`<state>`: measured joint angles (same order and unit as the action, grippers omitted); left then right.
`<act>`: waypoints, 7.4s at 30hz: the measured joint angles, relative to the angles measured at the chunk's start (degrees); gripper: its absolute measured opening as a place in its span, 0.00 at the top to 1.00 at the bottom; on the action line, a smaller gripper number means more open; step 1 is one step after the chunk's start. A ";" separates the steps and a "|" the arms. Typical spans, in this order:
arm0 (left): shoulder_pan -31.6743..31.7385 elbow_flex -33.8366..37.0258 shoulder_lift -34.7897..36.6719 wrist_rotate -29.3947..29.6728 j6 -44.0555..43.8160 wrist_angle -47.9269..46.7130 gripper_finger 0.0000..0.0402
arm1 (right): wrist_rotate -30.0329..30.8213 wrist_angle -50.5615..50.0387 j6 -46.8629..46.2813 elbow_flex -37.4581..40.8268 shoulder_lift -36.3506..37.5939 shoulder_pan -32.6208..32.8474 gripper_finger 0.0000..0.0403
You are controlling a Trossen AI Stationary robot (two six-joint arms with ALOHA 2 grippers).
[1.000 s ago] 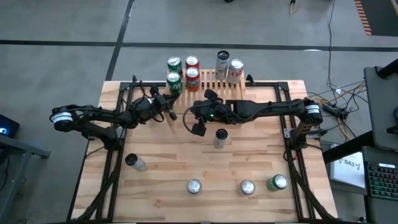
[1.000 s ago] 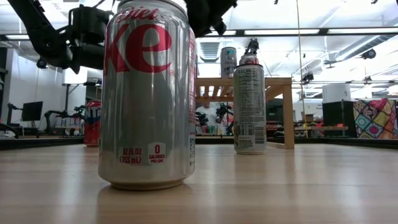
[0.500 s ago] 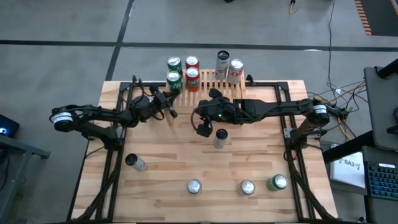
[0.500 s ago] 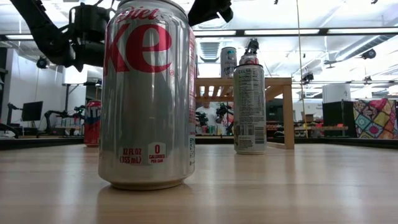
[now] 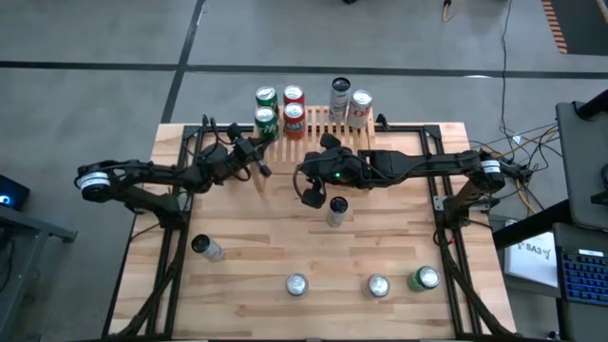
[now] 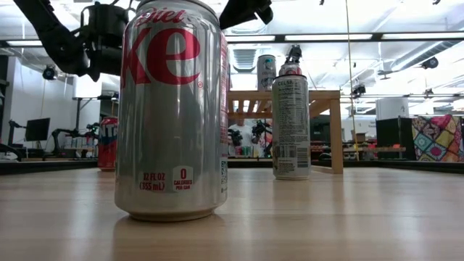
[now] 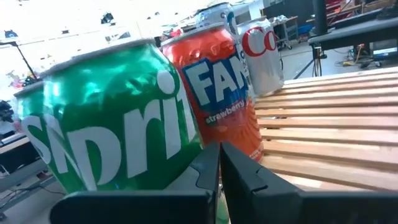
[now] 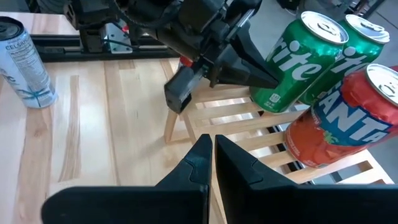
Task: Place canned beverage on shelf
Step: Put the top green soda can aligned with the other red soda can on the shelf, then put the white yellow soda can on the shelf
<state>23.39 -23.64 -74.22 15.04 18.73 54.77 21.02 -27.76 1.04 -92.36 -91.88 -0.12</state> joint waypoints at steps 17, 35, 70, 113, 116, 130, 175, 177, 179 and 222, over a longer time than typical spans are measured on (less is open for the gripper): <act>-1.58 0.09 12.07 12.53 0.12 -17.74 1.00 | 0.03 -0.75 2.82 0.00 0.00 -0.17 0.98; -0.97 -0.13 11.45 20.40 -0.12 -15.27 1.00 | 0.04 -0.69 4.17 0.00 0.00 -0.93 0.98; -3.49 -0.13 5.39 10.64 -2.35 -11.95 1.00 | 0.04 -0.73 2.60 0.00 -0.04 -1.31 0.98; -23.86 -0.13 22.61 15.34 10.77 -17.91 1.00 | -17.98 -10.33 -24.49 0.50 -0.07 -0.42 0.98; -23.86 -0.13 23.39 15.28 10.76 -17.91 1.00 | -21.24 -12.88 -29.85 0.50 -0.07 0.17 0.98; -23.65 -0.13 21.11 14.88 9.20 -16.36 1.00 | -17.22 -13.51 -30.39 -2.34 -0.07 0.37 0.98; 0.84 -22.34 8.10 15.17 15.93 -39.14 1.00 | -11.82 -13.96 -13.92 -3.72 -0.07 0.35 0.98; 0.84 -22.34 8.28 15.83 16.30 -39.63 1.00 | -11.82 -13.96 -13.92 -3.72 -0.07 0.35 0.98; 0.83 -22.34 8.40 15.97 16.44 -40.00 1.00 | -11.83 -13.97 -13.92 -3.72 -0.07 0.35 0.98; -12.99 -6.46 39.64 -32.63 -13.60 -36.53 1.00 | -32.03 -44.05 -64.14 -3.63 -1.02 7.51 0.98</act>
<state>10.39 -30.10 -34.58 -17.58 5.13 18.24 -11.02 -71.81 -63.10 -95.98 -92.89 7.39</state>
